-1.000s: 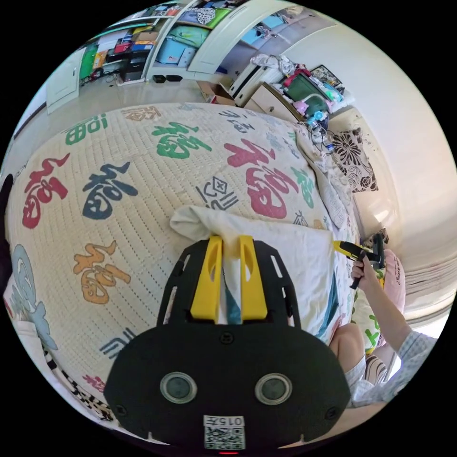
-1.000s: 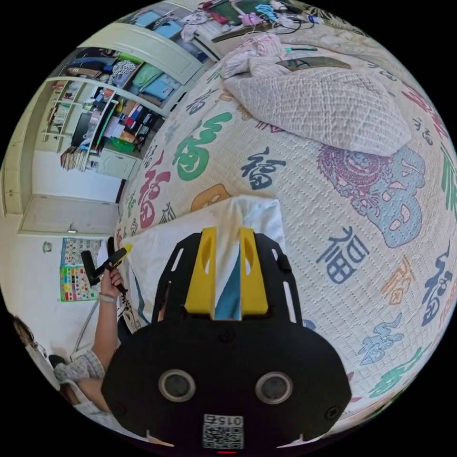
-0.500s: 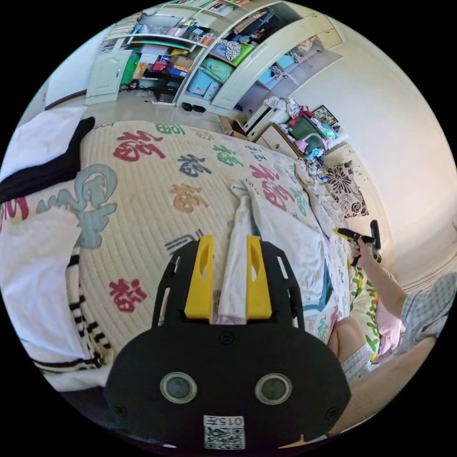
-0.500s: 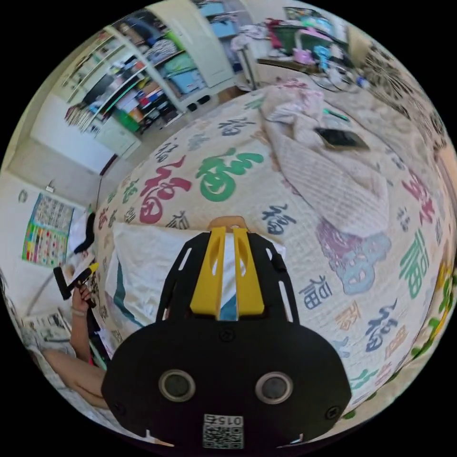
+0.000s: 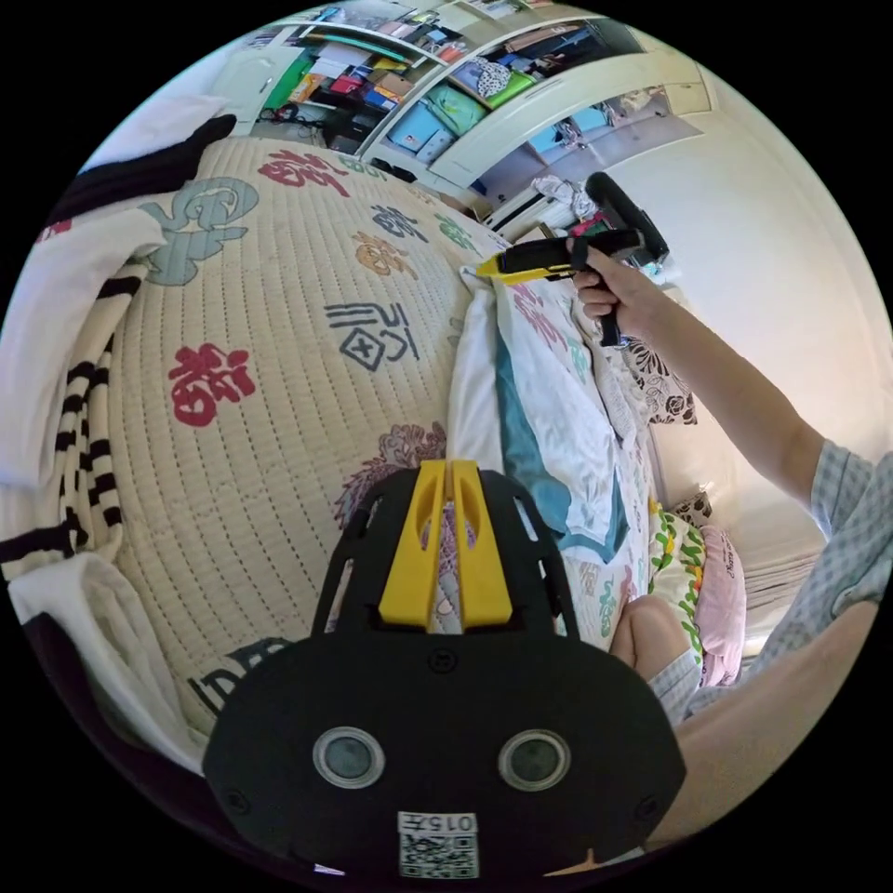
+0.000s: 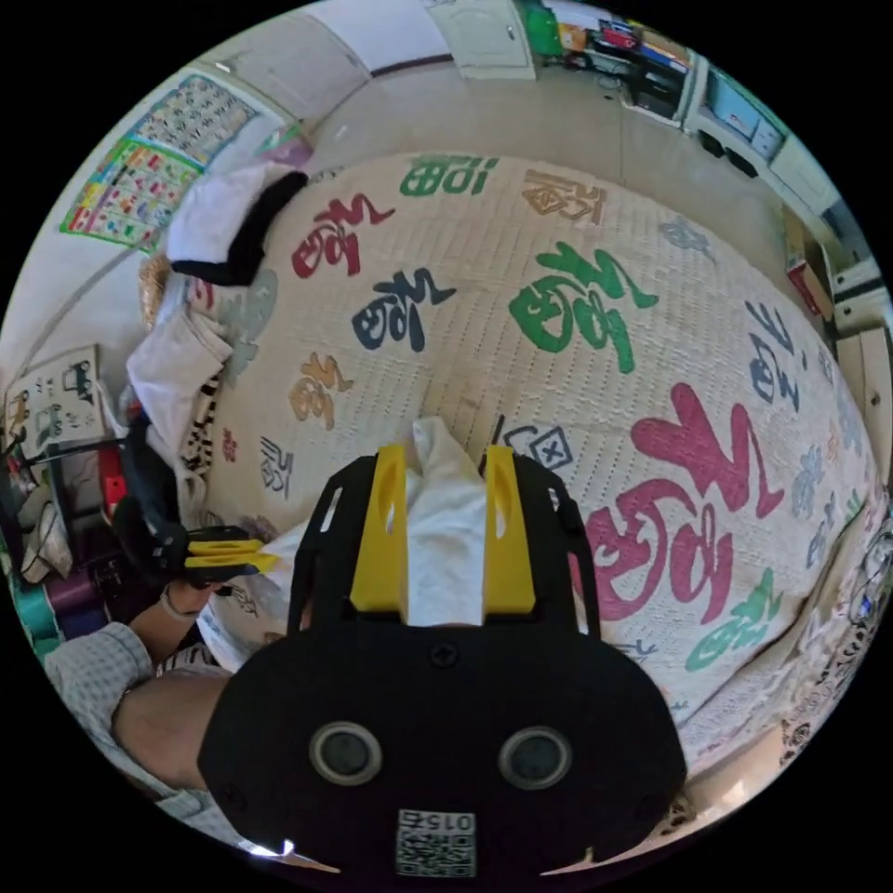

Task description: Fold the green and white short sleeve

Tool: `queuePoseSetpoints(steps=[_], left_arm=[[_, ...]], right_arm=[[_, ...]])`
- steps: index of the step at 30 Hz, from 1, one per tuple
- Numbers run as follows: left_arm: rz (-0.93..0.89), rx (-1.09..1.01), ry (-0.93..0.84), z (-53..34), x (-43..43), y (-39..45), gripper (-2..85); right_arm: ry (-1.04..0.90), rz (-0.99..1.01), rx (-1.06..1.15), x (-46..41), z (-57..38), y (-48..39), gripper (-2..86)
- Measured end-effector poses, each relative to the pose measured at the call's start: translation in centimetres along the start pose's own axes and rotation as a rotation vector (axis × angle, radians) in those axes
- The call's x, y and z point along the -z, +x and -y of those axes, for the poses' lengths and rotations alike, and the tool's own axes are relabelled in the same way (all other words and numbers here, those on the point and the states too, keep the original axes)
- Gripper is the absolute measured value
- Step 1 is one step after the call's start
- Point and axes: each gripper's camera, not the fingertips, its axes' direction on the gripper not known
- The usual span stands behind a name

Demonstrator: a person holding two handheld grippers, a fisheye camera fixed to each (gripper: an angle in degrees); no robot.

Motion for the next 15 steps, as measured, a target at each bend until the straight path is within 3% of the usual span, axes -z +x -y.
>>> queuePoseSetpoints(steps=[3,11,15], left_arm=[[-0.046,0.023,0.072,-1.5,1.4,-1.3,-0.6],[-0.071,0.065,0.228,-6.0,9.3,-5.8,-0.5],[-0.156,-0.163,0.268,-8.2,13.6,-3.7,-0.6]], right_arm=[[-0.068,-0.127,0.020,-0.3,1.3,-0.7,4.5],[0.128,0.066,0.044,5.7,0.3,-1.9,2.2],[0.238,0.216,0.097,10.0,-2.7,-1.6,2.0]])
